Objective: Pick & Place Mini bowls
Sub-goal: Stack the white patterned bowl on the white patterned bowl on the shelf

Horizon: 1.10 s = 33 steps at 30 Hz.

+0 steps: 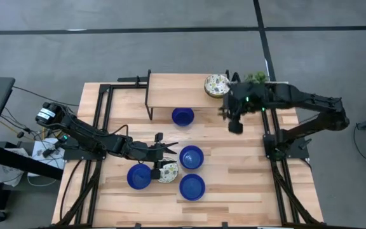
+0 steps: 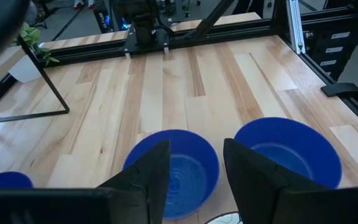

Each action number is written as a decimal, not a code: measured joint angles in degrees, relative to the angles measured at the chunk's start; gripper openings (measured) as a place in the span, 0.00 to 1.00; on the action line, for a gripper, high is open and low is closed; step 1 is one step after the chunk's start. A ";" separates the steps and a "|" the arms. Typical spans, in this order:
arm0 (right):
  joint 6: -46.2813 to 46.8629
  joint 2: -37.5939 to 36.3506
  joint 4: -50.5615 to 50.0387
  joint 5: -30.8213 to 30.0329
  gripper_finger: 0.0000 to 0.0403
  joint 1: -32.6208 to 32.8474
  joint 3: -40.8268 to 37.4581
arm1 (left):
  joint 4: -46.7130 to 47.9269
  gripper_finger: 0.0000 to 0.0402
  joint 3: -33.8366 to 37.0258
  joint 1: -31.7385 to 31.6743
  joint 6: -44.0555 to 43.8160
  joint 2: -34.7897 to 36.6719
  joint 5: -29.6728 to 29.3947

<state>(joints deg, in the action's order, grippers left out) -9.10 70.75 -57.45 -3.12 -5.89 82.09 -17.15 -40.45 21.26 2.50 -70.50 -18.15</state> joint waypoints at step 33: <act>18.71 -9.82 64.80 -20.85 0.14 33.44 -47.43 | 14.44 0.37 5.84 -1.12 -22.51 -0.02 -1.98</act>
<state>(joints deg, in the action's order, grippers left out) 9.61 60.93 7.36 -23.97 27.55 34.65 -2.71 -34.61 20.13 -20.01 -70.52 -20.13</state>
